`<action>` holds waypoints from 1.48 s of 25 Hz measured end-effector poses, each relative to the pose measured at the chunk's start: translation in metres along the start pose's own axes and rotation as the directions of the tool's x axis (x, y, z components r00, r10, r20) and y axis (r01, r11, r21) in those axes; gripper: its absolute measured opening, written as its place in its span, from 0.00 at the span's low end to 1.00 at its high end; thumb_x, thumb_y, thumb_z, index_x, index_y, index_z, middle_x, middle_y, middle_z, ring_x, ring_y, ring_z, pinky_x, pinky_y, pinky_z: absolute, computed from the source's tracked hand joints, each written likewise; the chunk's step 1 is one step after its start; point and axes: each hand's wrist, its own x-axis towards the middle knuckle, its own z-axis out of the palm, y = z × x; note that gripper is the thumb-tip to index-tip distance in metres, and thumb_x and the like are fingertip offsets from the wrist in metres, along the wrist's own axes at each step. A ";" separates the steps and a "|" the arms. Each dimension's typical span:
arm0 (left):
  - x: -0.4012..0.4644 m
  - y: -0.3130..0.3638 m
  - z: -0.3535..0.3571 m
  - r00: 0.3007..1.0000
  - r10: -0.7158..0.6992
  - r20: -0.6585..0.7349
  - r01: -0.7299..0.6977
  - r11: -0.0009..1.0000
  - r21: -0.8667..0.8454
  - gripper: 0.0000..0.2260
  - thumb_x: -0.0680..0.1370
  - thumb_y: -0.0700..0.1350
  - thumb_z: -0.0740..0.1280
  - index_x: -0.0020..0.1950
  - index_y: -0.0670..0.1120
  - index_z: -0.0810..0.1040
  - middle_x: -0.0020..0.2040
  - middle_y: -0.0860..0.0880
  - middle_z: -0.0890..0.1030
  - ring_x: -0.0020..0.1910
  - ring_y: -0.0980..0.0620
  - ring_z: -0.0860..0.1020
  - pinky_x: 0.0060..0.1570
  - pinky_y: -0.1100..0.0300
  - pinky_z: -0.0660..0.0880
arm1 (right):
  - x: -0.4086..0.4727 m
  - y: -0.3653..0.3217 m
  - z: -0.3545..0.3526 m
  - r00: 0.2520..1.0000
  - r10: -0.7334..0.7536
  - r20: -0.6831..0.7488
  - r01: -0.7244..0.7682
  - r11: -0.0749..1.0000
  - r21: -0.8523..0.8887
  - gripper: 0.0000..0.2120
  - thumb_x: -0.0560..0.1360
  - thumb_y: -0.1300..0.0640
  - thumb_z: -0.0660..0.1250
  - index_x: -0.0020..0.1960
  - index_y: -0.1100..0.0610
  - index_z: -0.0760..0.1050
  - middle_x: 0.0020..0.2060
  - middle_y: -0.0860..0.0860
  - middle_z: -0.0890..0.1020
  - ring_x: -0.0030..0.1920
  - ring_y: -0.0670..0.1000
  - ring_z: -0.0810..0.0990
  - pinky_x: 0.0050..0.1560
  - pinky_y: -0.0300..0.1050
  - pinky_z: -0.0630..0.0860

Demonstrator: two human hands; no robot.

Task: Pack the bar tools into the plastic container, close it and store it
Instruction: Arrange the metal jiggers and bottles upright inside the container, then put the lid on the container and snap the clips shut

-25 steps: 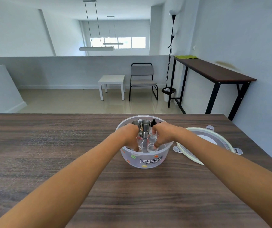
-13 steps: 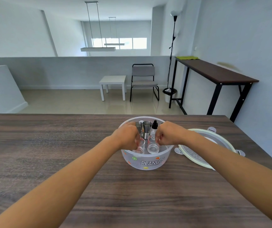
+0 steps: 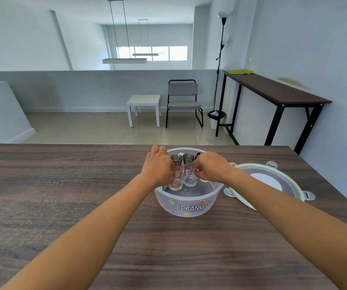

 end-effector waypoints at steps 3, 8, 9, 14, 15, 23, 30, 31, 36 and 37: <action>0.001 0.000 0.000 1.000 -0.018 0.005 0.018 1.000 0.022 0.12 0.69 0.47 0.70 0.51 0.48 0.84 0.55 0.46 0.71 0.58 0.44 0.65 0.58 0.54 0.67 | -0.001 0.000 0.002 1.000 0.023 -0.001 -0.023 1.000 -0.004 0.10 0.71 0.56 0.65 0.50 0.52 0.82 0.48 0.53 0.84 0.49 0.56 0.80 0.47 0.47 0.74; 0.001 -0.013 -0.008 0.956 -0.267 0.119 0.292 0.895 -0.337 0.24 0.71 0.44 0.67 0.67 0.51 0.71 0.64 0.41 0.69 0.65 0.40 0.65 0.65 0.50 0.65 | -0.012 0.008 -0.005 0.972 0.164 -0.170 -0.121 0.964 0.238 0.16 0.74 0.54 0.66 0.61 0.54 0.76 0.54 0.55 0.80 0.57 0.55 0.76 0.57 0.48 0.72; 0.001 -0.017 -0.010 0.925 -0.346 0.157 0.379 0.818 -0.432 0.23 0.72 0.43 0.65 0.68 0.48 0.70 0.65 0.40 0.70 0.64 0.40 0.68 0.63 0.51 0.67 | -0.014 0.012 -0.007 0.946 0.263 -0.189 -0.192 0.926 0.325 0.17 0.75 0.56 0.64 0.63 0.56 0.74 0.57 0.56 0.78 0.60 0.55 0.73 0.61 0.49 0.70; -0.006 -0.033 -0.013 0.826 -0.500 0.262 0.542 0.572 -0.616 0.09 0.70 0.34 0.60 0.32 0.44 0.72 0.32 0.44 0.70 0.32 0.48 0.66 0.36 0.59 0.65 | -0.025 0.020 -0.012 0.766 0.607 0.214 -0.563 0.471 0.679 0.10 0.72 0.68 0.59 0.48 0.71 0.77 0.38 0.56 0.72 0.41 0.54 0.68 0.40 0.44 0.64; -0.008 -0.035 -0.012 0.822 -0.505 0.262 0.544 0.559 -0.626 0.09 0.71 0.34 0.60 0.35 0.45 0.73 0.34 0.44 0.71 0.35 0.49 0.67 0.38 0.59 0.67 | -0.027 0.020 -0.012 0.745 0.625 0.231 -0.569 0.417 0.709 0.11 0.72 0.69 0.59 0.50 0.72 0.77 0.37 0.56 0.74 0.40 0.53 0.67 0.39 0.44 0.64; -0.004 -0.039 -0.007 0.804 -0.527 0.277 0.540 0.450 -0.711 0.11 0.75 0.34 0.62 0.44 0.44 0.83 0.44 0.45 0.81 0.45 0.48 0.78 0.52 0.55 0.77 | -0.050 0.012 -0.005 0.709 0.666 0.232 -0.535 0.294 0.792 0.13 0.71 0.72 0.61 0.54 0.73 0.75 0.52 0.67 0.81 0.42 0.57 0.83 0.51 0.58 0.81; 0.013 0.008 -0.022 0.938 -0.345 0.007 0.307 0.824 -0.476 0.08 0.75 0.41 0.62 0.51 0.44 0.77 0.55 0.38 0.75 0.60 0.40 0.72 0.60 0.51 0.71 | -0.075 0.021 -0.007 0.698 0.684 0.213 -0.491 0.240 0.838 0.08 0.74 0.64 0.61 0.41 0.58 0.78 0.45 0.55 0.80 0.45 0.54 0.80 0.51 0.52 0.81; 0.020 0.024 -0.022 0.962 -0.272 -0.028 0.227 0.854 -0.467 0.15 0.75 0.42 0.62 0.61 0.41 0.74 0.63 0.37 0.72 0.65 0.40 0.68 0.65 0.50 0.67 | -0.083 0.031 -0.007 0.673 0.713 0.196 -0.508 0.254 0.823 0.08 0.75 0.63 0.60 0.44 0.61 0.78 0.44 0.55 0.79 0.46 0.56 0.80 0.55 0.56 0.80; 0.051 0.127 -0.009 0.995 0.087 0.040 -0.054 0.856 -0.514 0.15 0.77 0.44 0.59 0.59 0.38 0.75 0.61 0.39 0.75 0.63 0.42 0.71 0.63 0.52 0.68 | -0.131 0.093 -0.006 0.461 0.873 0.159 -0.653 0.212 0.727 0.13 0.75 0.61 0.57 0.52 0.65 0.77 0.43 0.58 0.78 0.44 0.56 0.77 0.49 0.48 0.78; 0.059 0.158 -0.003 0.981 0.154 0.116 -0.073 0.853 -0.516 0.13 0.77 0.43 0.59 0.54 0.38 0.77 0.55 0.39 0.78 0.58 0.44 0.73 0.57 0.53 0.71 | -0.150 0.110 -0.008 0.388 0.904 0.181 -0.695 0.158 0.701 0.13 0.74 0.61 0.58 0.52 0.64 0.77 0.45 0.59 0.79 0.44 0.56 0.77 0.48 0.48 0.77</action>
